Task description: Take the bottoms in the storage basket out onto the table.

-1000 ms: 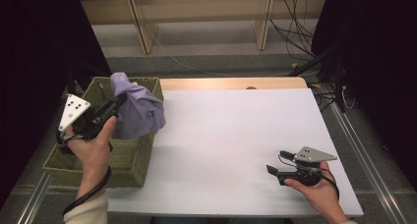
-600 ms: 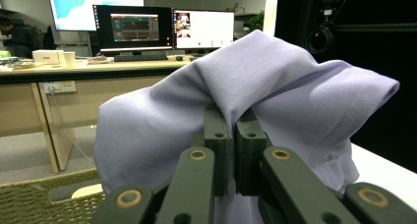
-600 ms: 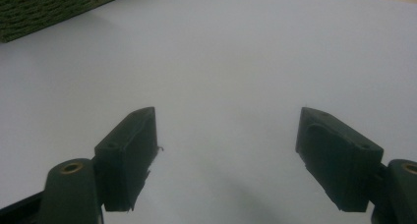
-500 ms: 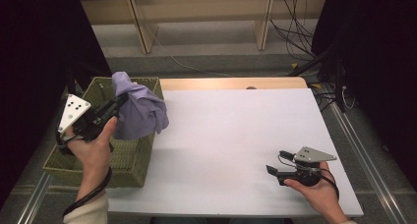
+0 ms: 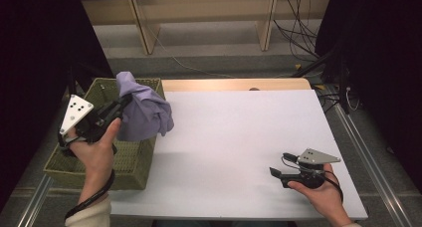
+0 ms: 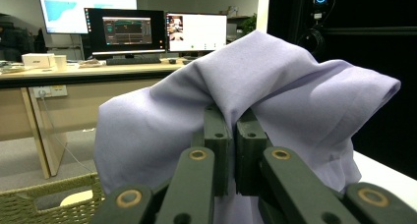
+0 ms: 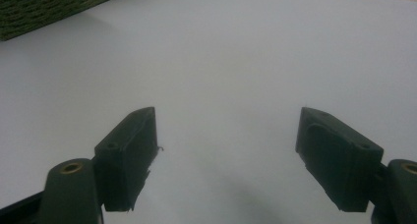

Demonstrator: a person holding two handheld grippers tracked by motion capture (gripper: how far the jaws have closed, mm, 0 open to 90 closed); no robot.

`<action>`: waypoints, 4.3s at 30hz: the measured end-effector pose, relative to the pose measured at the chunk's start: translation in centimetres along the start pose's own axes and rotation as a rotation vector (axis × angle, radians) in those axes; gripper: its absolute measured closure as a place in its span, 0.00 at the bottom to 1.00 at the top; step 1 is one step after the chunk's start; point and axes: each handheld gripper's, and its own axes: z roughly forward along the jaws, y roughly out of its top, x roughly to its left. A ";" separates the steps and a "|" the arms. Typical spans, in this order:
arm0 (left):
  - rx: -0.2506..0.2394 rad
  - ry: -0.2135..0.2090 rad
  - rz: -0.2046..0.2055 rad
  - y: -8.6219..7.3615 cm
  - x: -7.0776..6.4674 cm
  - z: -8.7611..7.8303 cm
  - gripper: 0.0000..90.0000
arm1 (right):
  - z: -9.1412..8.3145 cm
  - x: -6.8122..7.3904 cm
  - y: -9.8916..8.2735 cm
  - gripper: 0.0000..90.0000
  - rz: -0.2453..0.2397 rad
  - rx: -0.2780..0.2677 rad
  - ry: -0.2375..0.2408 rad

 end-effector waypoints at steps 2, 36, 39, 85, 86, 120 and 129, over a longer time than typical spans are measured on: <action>0.003 -0.003 0.002 0.0 -0.1 0.1 0.95 | 0.0 -0.1 0.0 0.27 0.002 -0.004 -0.002; 0.012 -0.059 0.002 -0.1 -1.1 0.5 0.95 | -0.2 0.0 -0.1 0.27 0.001 -0.004 -0.007; 0.010 -0.061 0.004 0.0 -1.3 0.5 0.95 | -0.2 0.0 -0.1 0.27 -0.002 -0.002 -0.006; 0.066 -0.161 0.027 -1.1 -4.9 2.0 0.95 | -0.1 0.0 -0.1 0.27 0.000 0.001 -0.005; 0.067 -0.162 0.028 -1.1 -4.9 2.0 0.95 | -0.2 0.0 -0.1 0.27 0.000 0.001 -0.005; 0.134 -0.196 0.049 -3.0 -6.5 2.6 0.95 | -0.2 0.0 -0.1 0.27 0.001 0.000 -0.004; 0.152 -0.203 0.051 -3.4 -6.6 2.6 0.95 | -0.1 0.1 -0.1 0.27 0.002 0.001 -0.005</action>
